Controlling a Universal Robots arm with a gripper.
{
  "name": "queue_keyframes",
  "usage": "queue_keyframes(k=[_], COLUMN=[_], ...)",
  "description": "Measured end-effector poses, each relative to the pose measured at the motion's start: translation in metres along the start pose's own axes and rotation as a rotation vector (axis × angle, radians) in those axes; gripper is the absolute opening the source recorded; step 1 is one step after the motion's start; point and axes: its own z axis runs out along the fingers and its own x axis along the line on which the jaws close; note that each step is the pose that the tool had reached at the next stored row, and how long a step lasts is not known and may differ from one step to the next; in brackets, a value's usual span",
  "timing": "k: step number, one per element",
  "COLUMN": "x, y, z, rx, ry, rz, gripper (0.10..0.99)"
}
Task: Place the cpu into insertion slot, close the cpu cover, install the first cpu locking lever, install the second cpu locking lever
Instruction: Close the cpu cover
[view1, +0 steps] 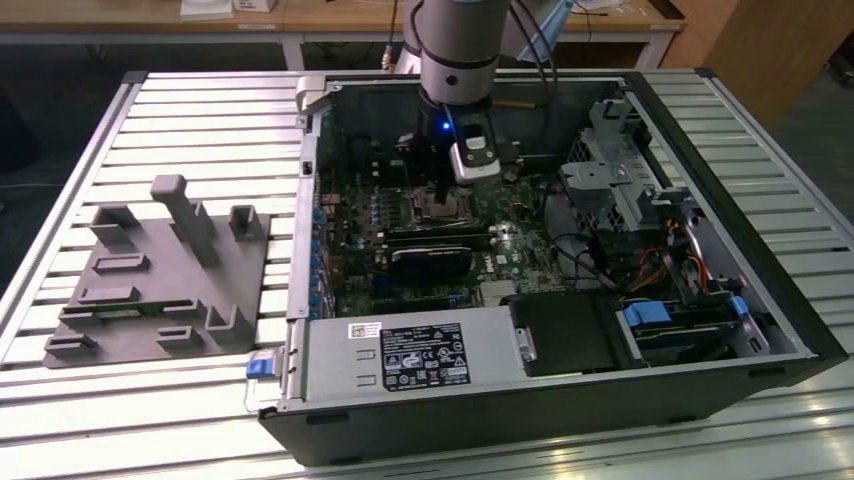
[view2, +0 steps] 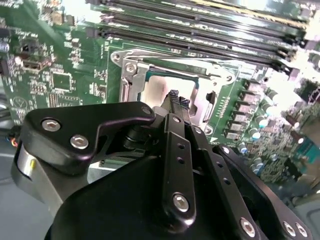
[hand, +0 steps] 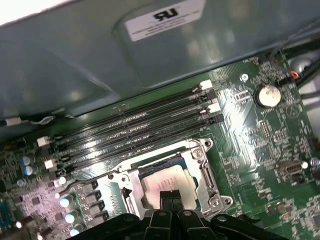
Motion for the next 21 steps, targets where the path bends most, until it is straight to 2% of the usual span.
queue_keyframes(k=[3,10,13,17,21], x=[-0.0001,0.0000,-0.0002,-0.0002,0.0032], y=[0.0000,0.0000,-0.0005,-0.0016,-0.0043], z=[0.0001,0.0002,0.0004,0.0008,0.0016], rx=[-0.002,-0.003,-0.006,-0.011,-0.013], ry=[-0.0053,-0.0007,-0.0100,-0.0301,-0.0353], rz=[-0.049,-0.166,-0.201,-0.232,-0.240], gripper=[0.106,0.106,0.106,0.106,0.106])
